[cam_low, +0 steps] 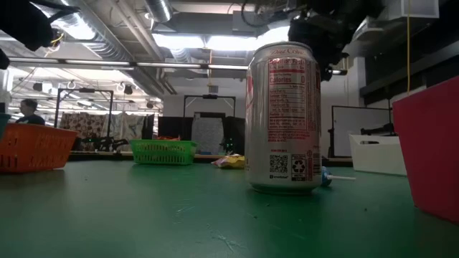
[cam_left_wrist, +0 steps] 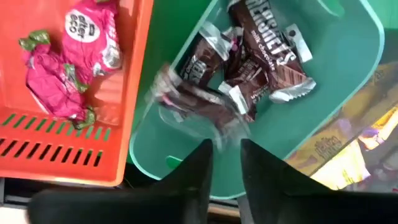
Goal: Sort candy
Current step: Put the purple candy into the red bin
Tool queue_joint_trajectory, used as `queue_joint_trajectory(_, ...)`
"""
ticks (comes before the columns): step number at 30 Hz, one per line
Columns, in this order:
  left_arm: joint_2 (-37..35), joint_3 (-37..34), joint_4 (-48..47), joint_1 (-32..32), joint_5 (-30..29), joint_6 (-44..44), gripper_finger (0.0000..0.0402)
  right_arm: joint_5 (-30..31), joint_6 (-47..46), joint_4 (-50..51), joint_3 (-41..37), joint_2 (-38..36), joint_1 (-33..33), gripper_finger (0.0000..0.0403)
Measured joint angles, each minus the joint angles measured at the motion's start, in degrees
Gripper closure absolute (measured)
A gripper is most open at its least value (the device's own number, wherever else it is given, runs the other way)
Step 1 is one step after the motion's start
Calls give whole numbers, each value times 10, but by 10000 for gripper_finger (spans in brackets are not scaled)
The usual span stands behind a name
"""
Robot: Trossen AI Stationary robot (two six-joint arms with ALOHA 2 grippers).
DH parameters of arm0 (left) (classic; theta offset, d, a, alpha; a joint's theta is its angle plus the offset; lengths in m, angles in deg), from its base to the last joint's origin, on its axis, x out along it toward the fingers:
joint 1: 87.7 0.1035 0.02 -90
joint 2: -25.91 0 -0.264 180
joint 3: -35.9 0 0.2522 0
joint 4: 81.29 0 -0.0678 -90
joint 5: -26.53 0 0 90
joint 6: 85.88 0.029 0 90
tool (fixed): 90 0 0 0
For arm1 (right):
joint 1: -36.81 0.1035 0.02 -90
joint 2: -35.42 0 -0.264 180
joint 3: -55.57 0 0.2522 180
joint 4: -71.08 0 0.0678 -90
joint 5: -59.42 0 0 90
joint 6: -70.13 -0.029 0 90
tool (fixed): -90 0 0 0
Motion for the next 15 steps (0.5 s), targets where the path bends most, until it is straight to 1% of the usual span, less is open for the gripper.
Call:
queue_joint_trajectory(4, 0, 0, 7, -6, -17, -1, 299, -40, 32, -11, 0, 41, 0, 197)
queue_joint_trajectory(7, 0, 0, 19, -6, -39, -1, 285, -61, 73, -16, 0, 73, 4, 197)
queue_joint_trajectory(11, 0, 0, 47, -6, -90, 1, 280, -63, 131, -25, 0, 118, 16, 197)
queue_joint_trajectory(15, 0, 0, 62, -5, -139, 3, 282, -59, 156, -44, 0, 161, 31, 197)
